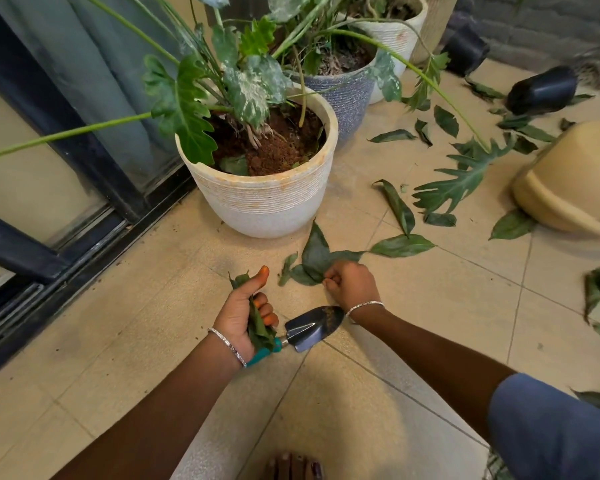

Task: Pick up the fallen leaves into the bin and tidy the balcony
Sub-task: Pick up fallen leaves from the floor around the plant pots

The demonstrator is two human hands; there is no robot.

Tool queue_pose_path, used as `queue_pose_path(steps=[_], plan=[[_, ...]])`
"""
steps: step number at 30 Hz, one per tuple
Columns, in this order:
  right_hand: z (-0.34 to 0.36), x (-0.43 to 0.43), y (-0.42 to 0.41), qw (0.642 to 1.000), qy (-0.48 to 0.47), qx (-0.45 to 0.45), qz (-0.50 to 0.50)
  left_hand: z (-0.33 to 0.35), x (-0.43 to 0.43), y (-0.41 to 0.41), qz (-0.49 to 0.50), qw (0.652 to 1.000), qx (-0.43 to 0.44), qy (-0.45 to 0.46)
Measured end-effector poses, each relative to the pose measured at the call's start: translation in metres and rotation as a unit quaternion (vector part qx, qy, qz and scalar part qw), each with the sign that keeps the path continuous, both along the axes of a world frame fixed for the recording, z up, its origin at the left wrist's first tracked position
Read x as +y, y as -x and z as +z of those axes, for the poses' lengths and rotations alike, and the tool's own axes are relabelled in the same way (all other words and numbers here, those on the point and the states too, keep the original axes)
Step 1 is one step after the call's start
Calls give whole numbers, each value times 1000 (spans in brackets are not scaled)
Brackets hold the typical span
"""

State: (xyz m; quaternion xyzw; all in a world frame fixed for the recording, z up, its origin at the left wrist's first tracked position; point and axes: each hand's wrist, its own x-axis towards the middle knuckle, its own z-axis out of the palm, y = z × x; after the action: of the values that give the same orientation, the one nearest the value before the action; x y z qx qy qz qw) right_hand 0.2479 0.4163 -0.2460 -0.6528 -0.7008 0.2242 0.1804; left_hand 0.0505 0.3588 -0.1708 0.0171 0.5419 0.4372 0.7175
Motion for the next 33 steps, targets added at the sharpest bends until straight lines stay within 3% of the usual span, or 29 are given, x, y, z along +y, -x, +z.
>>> queue_pose_path(steps=[4, 7, 10, 12, 17, 21, 23, 25, 29, 33], plan=[[-4, -12, -8, 999, -2, 31, -45, 1, -5, -3, -12, 1000, -2, -12], [9, -20, -9, 980, -69, 112, -146, 4, -7, -4, -16, 1000, 11, -5], [40, -40, 8, 950, -117, 231, -174, 7, -10, -6, -21, 999, 23, -6], [59, -60, 28, 947, -107, 273, -131, 14, -11, -11, -32, 999, 28, -17], [69, -97, 63, 957, -107, 262, 68, 31, -11, -14, -64, 998, -16, -26], [60, -89, 55, 956, -92, 253, 114, 25, -14, -3, -49, 999, 13, 15], [49, -74, 43, 971, -83, 209, 85, 17, -16, 5, -28, 997, 62, 41], [34, -50, 27, 993, -56, 88, 63, 9, -17, 14, -13, 994, 102, 45], [13, -1, -3, 987, 11, -117, 105, 3, -23, 24, -20, 997, 69, 29], [5, 21, -19, 981, 29, -138, 136, 4, -25, 31, -1, 998, 60, 24]])
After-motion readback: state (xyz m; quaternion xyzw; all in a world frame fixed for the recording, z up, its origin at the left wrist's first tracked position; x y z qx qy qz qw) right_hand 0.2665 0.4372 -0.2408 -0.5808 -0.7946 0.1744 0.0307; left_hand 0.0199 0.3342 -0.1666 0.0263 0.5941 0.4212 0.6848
